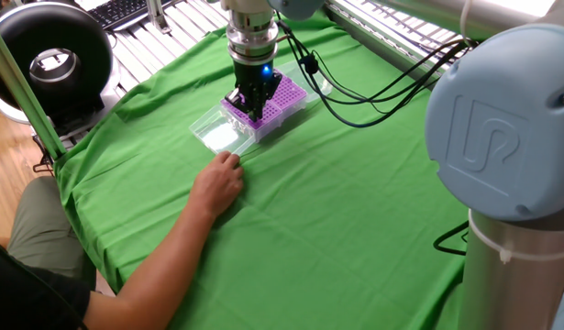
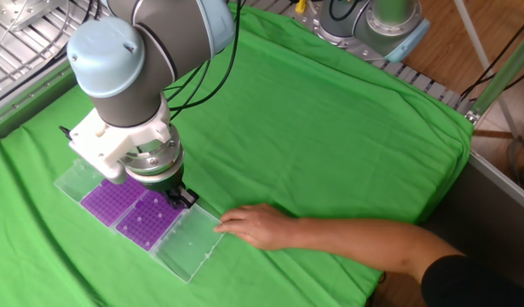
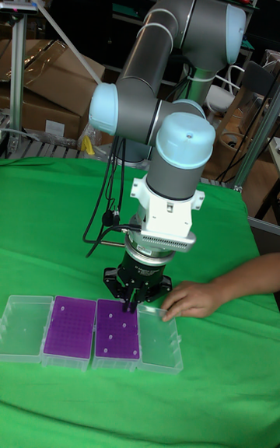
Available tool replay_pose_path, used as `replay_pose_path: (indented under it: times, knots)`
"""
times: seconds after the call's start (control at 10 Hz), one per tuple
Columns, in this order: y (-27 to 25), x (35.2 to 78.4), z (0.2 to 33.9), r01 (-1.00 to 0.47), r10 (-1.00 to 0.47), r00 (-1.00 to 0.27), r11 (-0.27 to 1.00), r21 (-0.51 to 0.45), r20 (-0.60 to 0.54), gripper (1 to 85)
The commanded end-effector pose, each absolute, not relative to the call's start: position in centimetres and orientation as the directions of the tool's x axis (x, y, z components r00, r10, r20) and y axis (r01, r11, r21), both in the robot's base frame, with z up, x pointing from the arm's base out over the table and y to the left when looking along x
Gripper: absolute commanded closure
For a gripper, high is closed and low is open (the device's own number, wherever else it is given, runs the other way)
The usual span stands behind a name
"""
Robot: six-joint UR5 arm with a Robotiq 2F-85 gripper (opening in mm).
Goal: Insert a small pipette tip into the holder for small pipette tips
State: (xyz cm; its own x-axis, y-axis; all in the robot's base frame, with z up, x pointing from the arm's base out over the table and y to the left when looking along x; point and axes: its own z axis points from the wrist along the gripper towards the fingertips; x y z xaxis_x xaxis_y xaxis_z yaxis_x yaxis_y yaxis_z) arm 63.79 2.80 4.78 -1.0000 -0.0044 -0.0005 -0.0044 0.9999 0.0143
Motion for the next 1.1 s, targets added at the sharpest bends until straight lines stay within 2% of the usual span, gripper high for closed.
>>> replay_pose_path:
  times: [0.0, 0.6, 1.0]
  knots:
    - [2.96, 63.93, 4.74, 0.005, 0.005, -1.000, 1.000, 0.026, -0.006, 68.0]
    - [2.94, 64.18, 4.42, 0.008, 0.009, -1.000, 1.000, 0.029, -0.018, 70.0]
    - [2.76, 63.95, 4.74, 0.024, 0.024, -1.000, 0.999, 0.021, -0.004, 77.0]
